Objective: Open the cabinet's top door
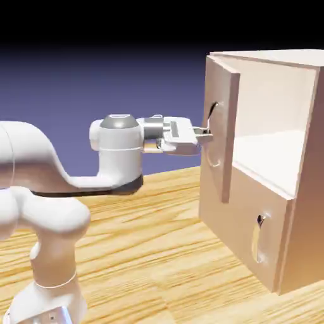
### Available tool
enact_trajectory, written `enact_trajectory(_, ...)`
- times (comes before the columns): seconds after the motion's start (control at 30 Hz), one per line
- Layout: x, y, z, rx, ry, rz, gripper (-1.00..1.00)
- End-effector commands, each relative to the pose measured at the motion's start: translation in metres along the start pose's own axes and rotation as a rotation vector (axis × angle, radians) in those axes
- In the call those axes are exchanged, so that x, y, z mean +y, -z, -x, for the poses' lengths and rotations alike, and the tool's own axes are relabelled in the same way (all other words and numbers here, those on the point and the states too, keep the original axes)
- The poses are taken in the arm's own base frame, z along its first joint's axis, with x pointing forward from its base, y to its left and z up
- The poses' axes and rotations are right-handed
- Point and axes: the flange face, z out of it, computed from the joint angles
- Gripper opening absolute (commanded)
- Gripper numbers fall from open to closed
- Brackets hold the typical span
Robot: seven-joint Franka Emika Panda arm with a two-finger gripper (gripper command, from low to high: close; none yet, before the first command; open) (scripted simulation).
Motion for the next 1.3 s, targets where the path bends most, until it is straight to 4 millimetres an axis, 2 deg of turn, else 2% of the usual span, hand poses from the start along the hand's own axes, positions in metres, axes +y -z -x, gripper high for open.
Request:
enact_trajectory(0.0,0.002,0.007,-0.002,-0.012,0.0,-0.012,-1.0)
enact_trajectory(0.7,0.054,0.13,-0.054,-0.251,0.0,-0.251,-1.0)
enact_trajectory(0.9,0.08,0.168,-0.08,-0.339,0.0,-0.339,-1.0)
enact_trajectory(1.27,0.143,0.231,-0.143,-0.521,0.0,-0.521,-1.0)
